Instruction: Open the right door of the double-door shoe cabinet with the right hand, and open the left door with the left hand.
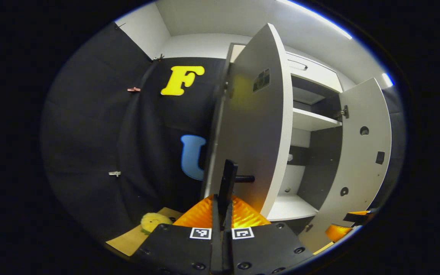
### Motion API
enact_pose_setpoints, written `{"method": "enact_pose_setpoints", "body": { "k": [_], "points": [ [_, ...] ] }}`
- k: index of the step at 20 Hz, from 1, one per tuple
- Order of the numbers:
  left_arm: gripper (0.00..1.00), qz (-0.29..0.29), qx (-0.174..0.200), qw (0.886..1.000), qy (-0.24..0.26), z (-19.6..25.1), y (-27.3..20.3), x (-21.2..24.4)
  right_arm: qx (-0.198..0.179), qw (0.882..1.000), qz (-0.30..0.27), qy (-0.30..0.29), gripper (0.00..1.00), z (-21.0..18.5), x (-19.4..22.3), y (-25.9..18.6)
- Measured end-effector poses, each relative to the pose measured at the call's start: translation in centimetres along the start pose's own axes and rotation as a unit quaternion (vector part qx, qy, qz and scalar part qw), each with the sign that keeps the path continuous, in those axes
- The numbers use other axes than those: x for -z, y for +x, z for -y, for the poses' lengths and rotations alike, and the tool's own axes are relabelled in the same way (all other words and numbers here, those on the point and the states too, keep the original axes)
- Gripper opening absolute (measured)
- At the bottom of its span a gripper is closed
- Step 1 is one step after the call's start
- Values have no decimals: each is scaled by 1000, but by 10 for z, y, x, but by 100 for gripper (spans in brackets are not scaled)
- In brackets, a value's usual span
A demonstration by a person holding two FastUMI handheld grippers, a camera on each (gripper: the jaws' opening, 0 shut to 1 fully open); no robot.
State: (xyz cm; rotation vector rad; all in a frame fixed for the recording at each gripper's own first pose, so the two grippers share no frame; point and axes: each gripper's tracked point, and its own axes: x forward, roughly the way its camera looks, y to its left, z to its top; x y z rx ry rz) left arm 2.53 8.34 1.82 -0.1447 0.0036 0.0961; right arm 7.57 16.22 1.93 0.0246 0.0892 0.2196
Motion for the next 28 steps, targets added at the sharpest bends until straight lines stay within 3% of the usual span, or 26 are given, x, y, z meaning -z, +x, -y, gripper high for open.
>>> {"method": "enact_pose_setpoints", "body": {
  "k": [2, 4, 11, 14, 18, 23, 28],
  "points": [
    [5, 3, -6, 1000, -18, -34, -1, -4, 0, 1000, -3, -2, 100, -5, 4, 0],
    [5, -4, 14, 1000, -21, -54, 2, -7, 4, 1000, -6, -7, 100, -7, 8, -1],
    [5, -21, 50, 998, 13, -57, -13, -2, 30, 1000, -7, 2, 100, -7, 1, -6],
    [5, -26, 27, 998, 48, -66, -34, -3, 39, 999, -3, 2, 100, 1, -6, -20],
    [6, -24, 21, 997, 73, -33, -66, 0, 40, 999, 7, -2, 100, 24, -14, -40],
    [8, -24, 46, 998, 41, 40, -94, 14, 39, 999, 25, 17, 100, 62, -32, -71],
    [37, -33, 66, 997, 39, 106, -121, 32, 41, 997, 61, 16, 99, 102, -67, -106]
  ]
}}
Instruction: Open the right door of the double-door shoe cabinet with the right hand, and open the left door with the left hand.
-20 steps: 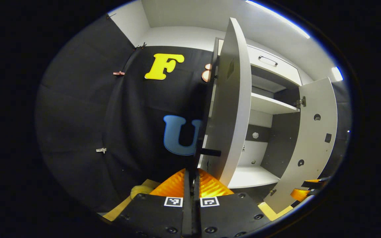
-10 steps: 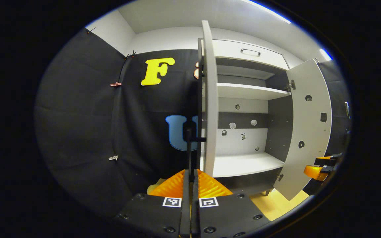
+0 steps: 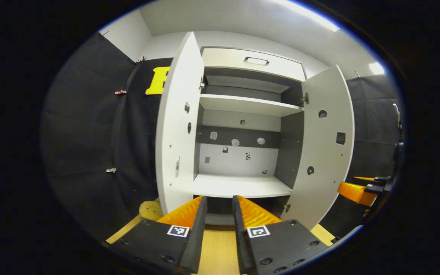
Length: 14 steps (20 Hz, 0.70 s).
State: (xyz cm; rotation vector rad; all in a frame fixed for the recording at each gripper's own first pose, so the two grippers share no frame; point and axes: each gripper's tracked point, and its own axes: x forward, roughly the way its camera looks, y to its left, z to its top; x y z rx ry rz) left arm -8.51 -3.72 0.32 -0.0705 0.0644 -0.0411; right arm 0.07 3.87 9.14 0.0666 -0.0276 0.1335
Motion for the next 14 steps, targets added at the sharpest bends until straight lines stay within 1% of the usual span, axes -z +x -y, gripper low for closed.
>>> {"method": "enact_pose_setpoints", "body": {
  "k": [2, 3, 5, 6, 8, 9, 11, 14],
  "points": [
    [52, 4, 5, 1000, -3, 23, -5, -1, 9, 1000, 15, -10, 100, 17, -13, -7],
    [55, 9, 6, 1000, -6, 31, -8, -4, 8, 1000, 18, -6, 98, 21, -17, -11],
    [76, 17, 10, 1000, -7, 46, -14, -8, 3, 1000, 20, 8, 98, 26, -22, -18],
    [85, 19, 6, 1000, -2, 48, -17, -8, 1, 1000, 22, 13, 98, 27, -23, -19],
    [97, 19, -10, 1000, 8, 41, -26, -5, 2, 1000, 21, 18, 98, 30, -19, -22],
    [98, 19, -18, 1000, 8, 36, -29, -3, 1, 1000, 20, 21, 98, 29, -16, -22],
    [96, 19, -30, 999, -1, 24, -35, 3, -1, 999, 20, 26, 98, 24, -10, -21],
    [96, 10, -43, 999, -20, 2, -36, 15, 3, 1000, 15, 19, 98, 17, 2, -18]
  ]
}}
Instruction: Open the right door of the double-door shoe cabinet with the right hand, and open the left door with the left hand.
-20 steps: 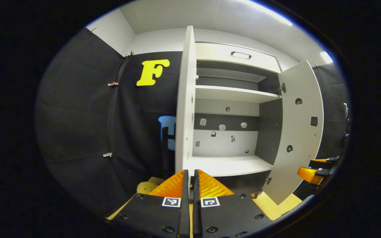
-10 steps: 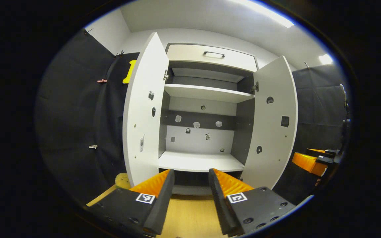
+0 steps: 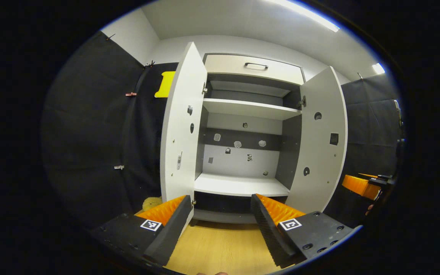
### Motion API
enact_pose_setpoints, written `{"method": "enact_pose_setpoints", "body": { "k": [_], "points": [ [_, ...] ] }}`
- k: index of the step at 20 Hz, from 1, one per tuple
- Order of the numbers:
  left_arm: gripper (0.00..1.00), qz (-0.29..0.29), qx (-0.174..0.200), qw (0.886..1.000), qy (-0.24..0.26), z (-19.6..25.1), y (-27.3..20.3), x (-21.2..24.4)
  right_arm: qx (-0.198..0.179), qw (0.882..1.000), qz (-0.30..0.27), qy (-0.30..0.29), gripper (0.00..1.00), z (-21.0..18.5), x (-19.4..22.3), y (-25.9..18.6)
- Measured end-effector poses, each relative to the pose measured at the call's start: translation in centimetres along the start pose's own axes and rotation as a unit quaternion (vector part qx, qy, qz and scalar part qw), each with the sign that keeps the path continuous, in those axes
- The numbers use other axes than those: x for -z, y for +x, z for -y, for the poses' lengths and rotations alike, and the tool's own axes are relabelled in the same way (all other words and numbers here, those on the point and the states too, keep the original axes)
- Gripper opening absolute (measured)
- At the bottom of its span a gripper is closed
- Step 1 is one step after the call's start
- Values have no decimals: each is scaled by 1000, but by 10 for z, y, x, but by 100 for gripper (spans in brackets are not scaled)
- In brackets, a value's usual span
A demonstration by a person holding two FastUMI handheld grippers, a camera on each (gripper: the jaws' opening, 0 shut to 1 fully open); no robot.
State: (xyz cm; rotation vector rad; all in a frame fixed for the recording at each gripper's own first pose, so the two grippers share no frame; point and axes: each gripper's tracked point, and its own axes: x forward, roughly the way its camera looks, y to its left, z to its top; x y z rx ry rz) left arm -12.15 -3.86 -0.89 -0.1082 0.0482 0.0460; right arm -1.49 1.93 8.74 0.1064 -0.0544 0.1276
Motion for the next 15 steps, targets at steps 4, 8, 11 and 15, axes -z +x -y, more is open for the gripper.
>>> {"method": "enact_pose_setpoints", "body": {
  "k": [4, 8, 11, 15],
  "points": [
    [95, -9, -8, 1000, 3, -21, 8, 7, -2, 1000, -28, -5, 98, -12, 27, 2],
    [95, 1, -5, 1000, 10, -22, 14, 2, 7, 999, -41, 5, 98, -13, 38, 3],
    [96, 10, -3, 1000, 27, -21, 17, -6, 14, 999, -39, 2, 98, -11, 37, 7],
    [95, 11, 22, 999, 27, -10, 20, -7, 19, 999, -29, 9, 98, -13, 31, 9]
  ]
}}
